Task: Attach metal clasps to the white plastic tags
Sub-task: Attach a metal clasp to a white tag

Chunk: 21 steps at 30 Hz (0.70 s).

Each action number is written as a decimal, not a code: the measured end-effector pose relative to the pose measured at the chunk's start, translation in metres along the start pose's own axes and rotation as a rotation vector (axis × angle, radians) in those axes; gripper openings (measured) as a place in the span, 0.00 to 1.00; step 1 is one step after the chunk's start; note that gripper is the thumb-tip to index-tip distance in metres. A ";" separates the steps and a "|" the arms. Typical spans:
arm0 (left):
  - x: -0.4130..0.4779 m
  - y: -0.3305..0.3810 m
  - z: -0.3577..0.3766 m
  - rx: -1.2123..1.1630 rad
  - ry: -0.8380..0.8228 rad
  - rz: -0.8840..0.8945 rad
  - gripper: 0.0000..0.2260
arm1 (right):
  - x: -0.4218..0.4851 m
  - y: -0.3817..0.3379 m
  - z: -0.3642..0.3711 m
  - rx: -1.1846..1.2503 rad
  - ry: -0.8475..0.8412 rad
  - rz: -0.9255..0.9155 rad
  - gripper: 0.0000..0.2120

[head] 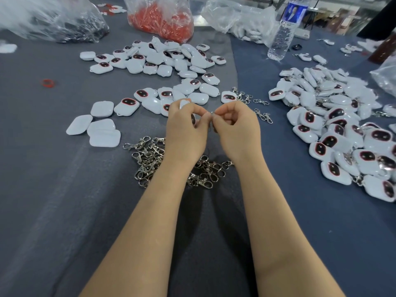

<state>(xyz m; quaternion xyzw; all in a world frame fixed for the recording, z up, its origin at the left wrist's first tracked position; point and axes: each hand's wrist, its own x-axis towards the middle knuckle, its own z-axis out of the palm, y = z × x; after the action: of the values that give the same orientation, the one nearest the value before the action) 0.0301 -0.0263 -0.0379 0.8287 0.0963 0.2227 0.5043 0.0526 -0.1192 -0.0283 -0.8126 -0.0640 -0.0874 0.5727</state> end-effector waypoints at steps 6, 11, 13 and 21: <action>-0.002 0.000 0.000 -0.010 -0.002 0.027 0.05 | 0.001 0.001 0.000 0.033 0.027 0.048 0.09; -0.002 -0.002 0.001 -0.009 0.012 0.040 0.04 | 0.000 0.001 0.000 0.017 0.010 0.044 0.09; -0.002 -0.003 0.001 0.012 0.020 0.040 0.04 | -0.001 0.001 0.000 -0.006 0.002 0.016 0.09; -0.002 -0.004 0.003 0.084 0.027 0.095 0.04 | -0.006 -0.001 0.003 -0.039 0.041 -0.104 0.06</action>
<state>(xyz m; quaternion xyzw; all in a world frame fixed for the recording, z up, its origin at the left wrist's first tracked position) 0.0303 -0.0276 -0.0436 0.8496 0.0728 0.2537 0.4566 0.0468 -0.1160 -0.0292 -0.8172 -0.0929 -0.1349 0.5526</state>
